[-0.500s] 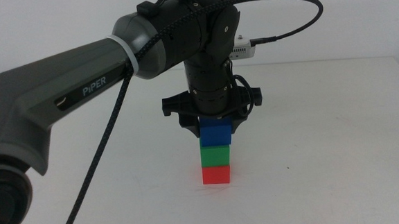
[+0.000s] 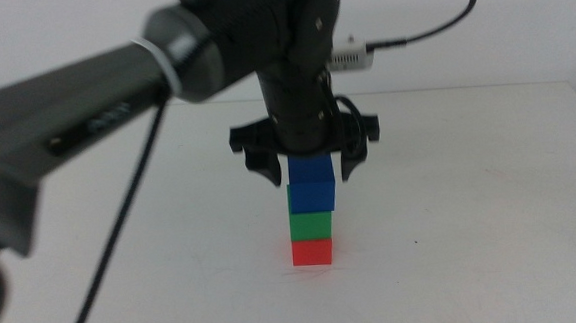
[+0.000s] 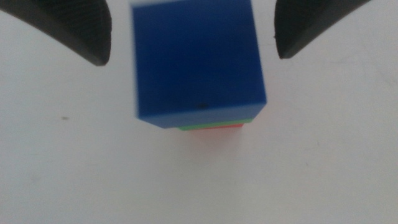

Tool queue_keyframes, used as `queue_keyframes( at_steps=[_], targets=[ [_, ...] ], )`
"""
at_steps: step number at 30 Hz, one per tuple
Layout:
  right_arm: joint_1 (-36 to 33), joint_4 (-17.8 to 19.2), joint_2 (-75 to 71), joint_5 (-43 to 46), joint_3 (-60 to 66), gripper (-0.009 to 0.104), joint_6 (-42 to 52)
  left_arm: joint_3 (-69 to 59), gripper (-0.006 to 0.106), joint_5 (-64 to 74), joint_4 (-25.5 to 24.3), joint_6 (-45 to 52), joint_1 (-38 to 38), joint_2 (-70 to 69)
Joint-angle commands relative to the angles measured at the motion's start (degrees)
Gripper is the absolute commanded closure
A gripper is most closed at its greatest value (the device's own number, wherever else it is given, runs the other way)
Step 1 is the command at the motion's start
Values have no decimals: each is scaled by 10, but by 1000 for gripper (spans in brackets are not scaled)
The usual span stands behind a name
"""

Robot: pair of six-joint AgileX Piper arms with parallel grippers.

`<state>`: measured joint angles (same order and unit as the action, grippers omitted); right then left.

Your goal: Stack red cubes first, then green, then blue cubes in a specific spot.

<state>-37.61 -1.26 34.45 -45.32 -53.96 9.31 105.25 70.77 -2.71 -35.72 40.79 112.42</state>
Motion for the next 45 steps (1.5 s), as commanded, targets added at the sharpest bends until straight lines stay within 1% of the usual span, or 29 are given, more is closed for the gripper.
queue_keyframes(
  at_steps=[1,6,10,12,15,19,24,29,32,35,40,45],
  targets=[
    [5,5,4,41,-13,17,7,26,13,48,1,17,2,-62],
    [5,5,4,41,-13,17,7,27,13,48,-10,73,2,-121],
    [5,5,4,41,-13,17,7,26,13,48,-55,122,-9,-167],
    [5,5,4,41,-13,17,7,24,13,48,-62,144,-23,-187],
    [5,5,4,41,-13,17,7,24,13,48,-57,216,-49,-214],
    [5,5,4,41,-13,17,7,16,13,48,-27,299,-101,-248],
    [5,5,4,41,-13,17,7,-60,13,39,-12,337,-196,-349],
    [5,5,4,41,-13,17,7,-161,13,-45,16,392,-316,-474],
    [5,5,4,41,-13,17,7,-200,13,-82,27,400,-362,-537],
    [5,5,4,41,-13,17,7,-221,13,-104,27,400,-382,-585],
    [5,5,4,41,-13,17,7,-226,13,-120,40,394,-381,-641],
    [5,5,4,41,-13,17,7,-227,14,-116,39,387,-381,-668]
  ],
)
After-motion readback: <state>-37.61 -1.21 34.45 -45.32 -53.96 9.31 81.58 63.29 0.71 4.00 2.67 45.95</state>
